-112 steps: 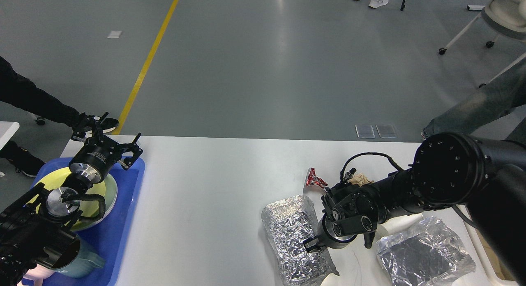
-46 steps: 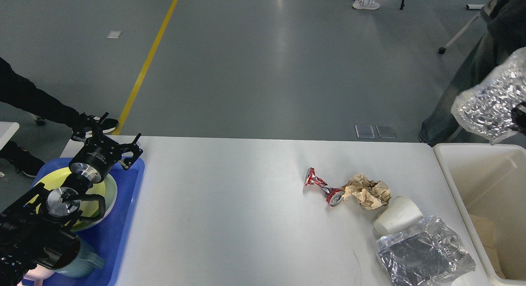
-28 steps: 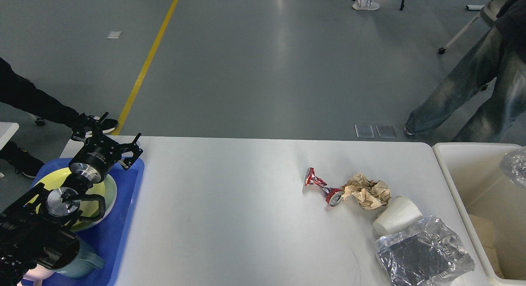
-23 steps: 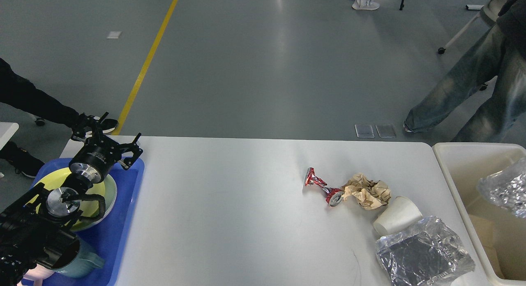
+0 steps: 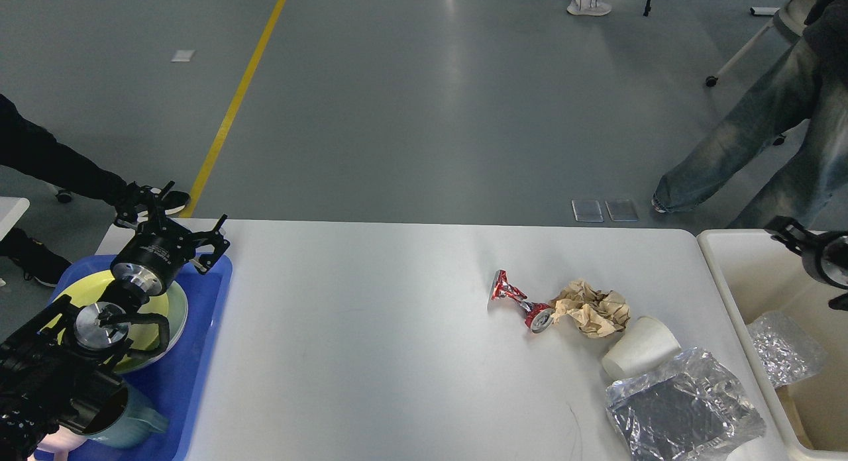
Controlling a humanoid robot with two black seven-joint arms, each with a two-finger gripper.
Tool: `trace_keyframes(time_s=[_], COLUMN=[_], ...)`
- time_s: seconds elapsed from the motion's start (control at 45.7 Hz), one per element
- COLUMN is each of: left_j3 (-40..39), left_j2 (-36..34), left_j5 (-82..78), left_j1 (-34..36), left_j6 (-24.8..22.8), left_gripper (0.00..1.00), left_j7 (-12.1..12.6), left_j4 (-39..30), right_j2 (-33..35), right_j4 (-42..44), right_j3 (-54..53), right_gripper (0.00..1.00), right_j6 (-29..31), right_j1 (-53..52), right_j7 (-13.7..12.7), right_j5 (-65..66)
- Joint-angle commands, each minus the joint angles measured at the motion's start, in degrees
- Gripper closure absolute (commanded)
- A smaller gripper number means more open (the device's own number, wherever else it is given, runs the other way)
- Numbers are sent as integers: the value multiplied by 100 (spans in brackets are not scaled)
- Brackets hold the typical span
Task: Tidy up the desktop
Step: 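Move the right gripper down toward the clear plastic bag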
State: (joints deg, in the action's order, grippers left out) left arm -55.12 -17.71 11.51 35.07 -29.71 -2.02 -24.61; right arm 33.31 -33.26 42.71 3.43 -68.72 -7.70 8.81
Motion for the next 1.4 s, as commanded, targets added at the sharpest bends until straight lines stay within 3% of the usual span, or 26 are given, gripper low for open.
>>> trace_keyframes(time_s=[0.0,0.219,0.547,0.701,0.854,1.139,1.379], left_j3=[-8,1,1,1,1,1,1], left_j2=[-4,-4,-4,-4,-4,-4,-4], left_j5=[0,0,0,0,0,0,0], left_j1=[0,0,0,0,0,0,0], left_j6=[0,0,0,0,0,0,0], left_gripper=[4,4,4,4,4,4,4], left_j7=[0,0,0,0,0,0,0], left_j4=[0,0,0,0,0,0,0], right_j2=[-667,-1247,-1670,-1696,-1811,-1749,-1310], right_j4=[-601,-2193,-3037,-3468,-3451,-3029,-2186], right_j3=[1062,1363,1696,1793,1732,1828,1907], right_gripper=[0,0,0,0,0,0,0], right_j6=[140,1404,4120,4833,4413,2506,2066], right_j1=[-1256,-3207,-5361,-6083,-5549,-2956,-1514], right_j7=[-4,5,14,14,5,-13,-21], right_j5=[16,-37,-1082,-1162,-1162,-1162,-1171])
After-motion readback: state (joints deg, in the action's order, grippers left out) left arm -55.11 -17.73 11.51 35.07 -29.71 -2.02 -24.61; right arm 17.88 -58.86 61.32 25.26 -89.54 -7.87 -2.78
